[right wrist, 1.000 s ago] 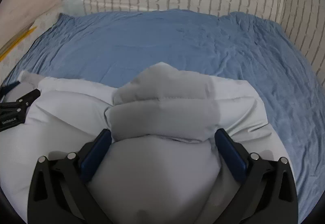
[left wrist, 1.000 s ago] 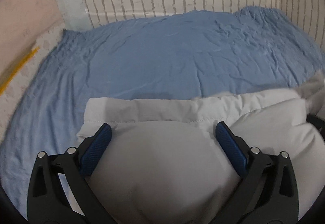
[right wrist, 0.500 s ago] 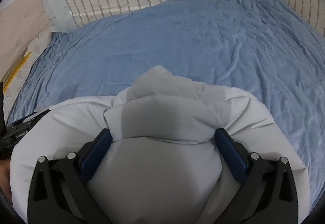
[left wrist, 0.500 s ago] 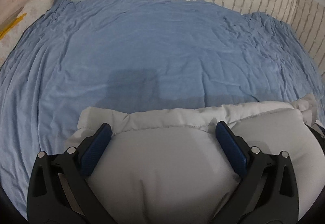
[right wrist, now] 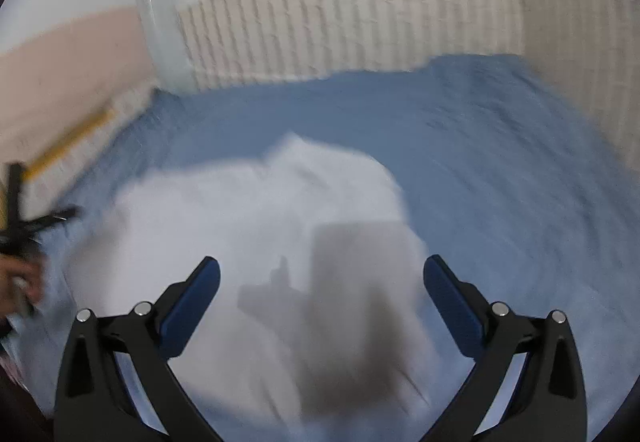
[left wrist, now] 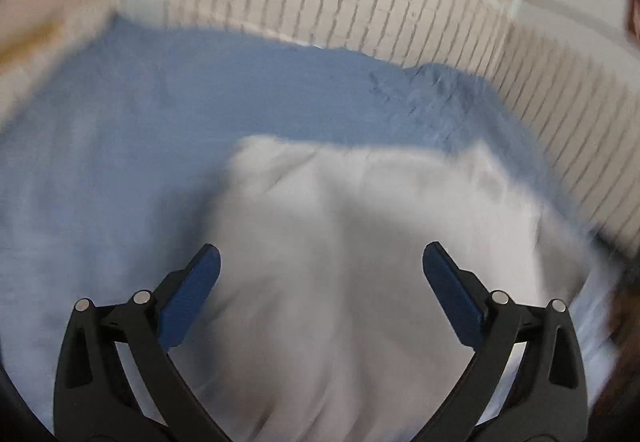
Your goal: Fold large clothes
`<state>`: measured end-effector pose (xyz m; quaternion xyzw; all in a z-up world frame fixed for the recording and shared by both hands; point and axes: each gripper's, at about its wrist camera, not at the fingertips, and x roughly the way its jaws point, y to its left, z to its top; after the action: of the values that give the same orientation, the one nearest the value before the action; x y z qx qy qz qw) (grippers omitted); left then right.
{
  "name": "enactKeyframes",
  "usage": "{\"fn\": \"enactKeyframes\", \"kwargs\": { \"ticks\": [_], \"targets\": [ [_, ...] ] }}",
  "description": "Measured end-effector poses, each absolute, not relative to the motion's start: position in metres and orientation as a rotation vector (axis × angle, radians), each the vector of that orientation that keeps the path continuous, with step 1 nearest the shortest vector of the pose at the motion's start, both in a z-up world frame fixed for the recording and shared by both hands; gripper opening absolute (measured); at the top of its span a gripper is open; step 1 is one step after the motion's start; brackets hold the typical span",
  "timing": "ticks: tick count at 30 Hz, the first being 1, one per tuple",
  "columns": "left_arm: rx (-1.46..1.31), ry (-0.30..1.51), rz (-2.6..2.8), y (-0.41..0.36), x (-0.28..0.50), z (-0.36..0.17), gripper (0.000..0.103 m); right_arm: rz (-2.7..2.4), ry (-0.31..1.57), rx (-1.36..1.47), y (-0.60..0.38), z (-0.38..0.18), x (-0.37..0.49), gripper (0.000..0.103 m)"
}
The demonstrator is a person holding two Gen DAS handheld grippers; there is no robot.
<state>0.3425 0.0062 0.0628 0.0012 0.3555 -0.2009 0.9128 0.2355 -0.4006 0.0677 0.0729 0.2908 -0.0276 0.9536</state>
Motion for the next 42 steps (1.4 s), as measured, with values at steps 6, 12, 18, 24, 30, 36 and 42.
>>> {"fn": "enactKeyframes", "kwargs": {
  "ticks": [6, 12, 18, 24, 30, 36, 42],
  "targets": [
    [-0.169, 0.801, -0.248, 0.071, 0.265, 0.025, 0.1, -0.171, 0.702, 0.16, -0.411, 0.02, 0.16, 0.101],
    [-0.139, 0.877, -0.184, 0.048, 0.268, -0.005, 0.1, -0.093, 0.663, 0.159, -0.382, 0.004, 0.177, 0.101],
    [-0.019, 0.864, -0.177, -0.009, 0.298, -0.014, 0.1, -0.15, 0.7, 0.084, -0.383, -0.014, 0.237, 0.101],
    [-0.106, 0.923, -0.302, -0.029, 0.337, -0.042, 0.067, -0.067, 0.743, 0.087, -0.378, -0.026, 0.265, 0.046],
    [-0.099, 0.897, -0.393, -0.052, 0.331, -0.033, 0.026, -0.091, 0.68, 0.03, -0.366, -0.014, 0.236, 0.023],
    [0.012, 0.906, -0.39, -0.06, 0.303, -0.028, 0.046, -0.254, 0.66, 0.133, -0.366, -0.009, 0.198, 0.034],
    [0.046, 0.693, -0.159, -0.032, 0.246, 0.027, 0.074, -0.417, 0.545, 0.062, -0.343, 0.033, 0.129, 0.094]
  ]
}}
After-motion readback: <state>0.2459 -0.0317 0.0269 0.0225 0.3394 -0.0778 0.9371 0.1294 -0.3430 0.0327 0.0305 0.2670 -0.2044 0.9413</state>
